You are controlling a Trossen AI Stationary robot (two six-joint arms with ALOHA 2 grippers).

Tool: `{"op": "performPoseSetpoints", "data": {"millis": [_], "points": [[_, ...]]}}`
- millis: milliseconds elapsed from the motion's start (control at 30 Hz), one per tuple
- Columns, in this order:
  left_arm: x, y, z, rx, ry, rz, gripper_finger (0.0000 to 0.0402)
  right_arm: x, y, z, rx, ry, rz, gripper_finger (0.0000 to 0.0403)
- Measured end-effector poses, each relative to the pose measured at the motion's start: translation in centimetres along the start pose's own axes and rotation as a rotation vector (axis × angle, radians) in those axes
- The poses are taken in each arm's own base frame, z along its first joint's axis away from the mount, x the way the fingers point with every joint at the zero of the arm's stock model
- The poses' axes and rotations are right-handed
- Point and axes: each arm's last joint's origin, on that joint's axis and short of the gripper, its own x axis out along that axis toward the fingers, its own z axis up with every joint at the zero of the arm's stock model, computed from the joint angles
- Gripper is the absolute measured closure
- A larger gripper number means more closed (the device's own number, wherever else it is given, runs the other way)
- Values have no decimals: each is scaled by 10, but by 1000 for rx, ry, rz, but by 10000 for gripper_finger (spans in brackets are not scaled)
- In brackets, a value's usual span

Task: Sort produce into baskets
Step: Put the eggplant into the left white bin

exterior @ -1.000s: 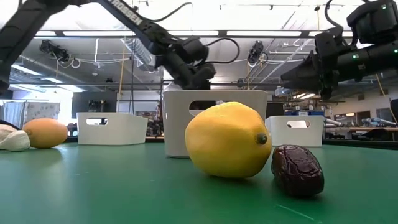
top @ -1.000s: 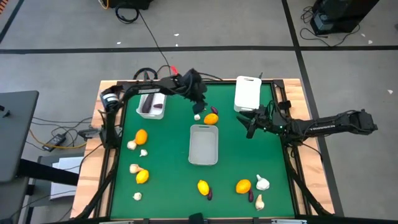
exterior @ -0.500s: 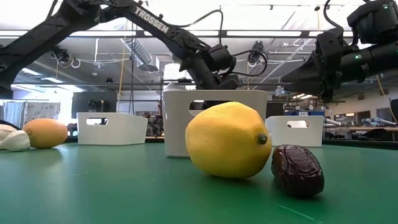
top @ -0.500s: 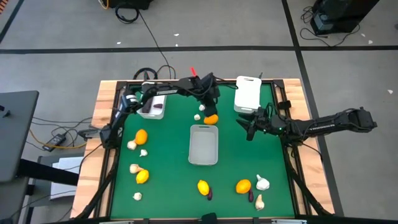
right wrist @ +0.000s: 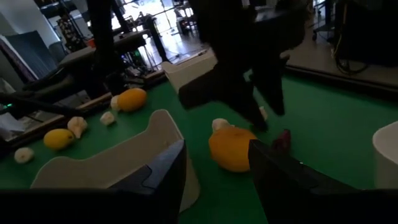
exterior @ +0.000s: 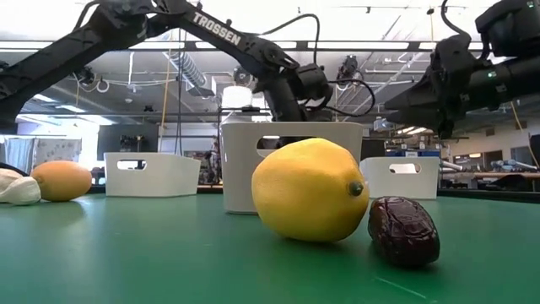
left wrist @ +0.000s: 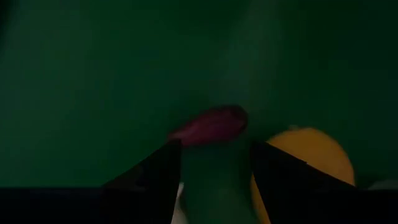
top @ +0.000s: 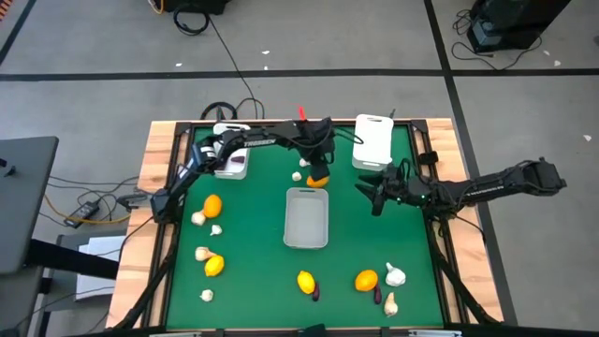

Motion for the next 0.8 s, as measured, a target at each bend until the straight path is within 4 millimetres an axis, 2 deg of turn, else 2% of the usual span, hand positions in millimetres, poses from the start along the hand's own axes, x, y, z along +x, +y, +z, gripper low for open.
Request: {"op": "performPoseSetpoints", "data": {"millis": [167,300,400,533,667,800], "points": [[-12,0,7,2,-13,1,205,-1,3,-1,-2,5,18,218],[-16,-1,4,29,22,-6,205,-1,4,-2,16,10,24,218],[-29,-2,6,37,1,-18,205,2,6,2,-24,48,-13,218],[-49,-6,9,62,-54,-74,205,13,11,10,-84,153,-105,218],[-64,-7,2,67,-58,-70,205,27,14,16,-126,212,-194,218],[-88,-7,-7,68,-111,-47,205,45,16,28,-221,258,-192,218]]}}
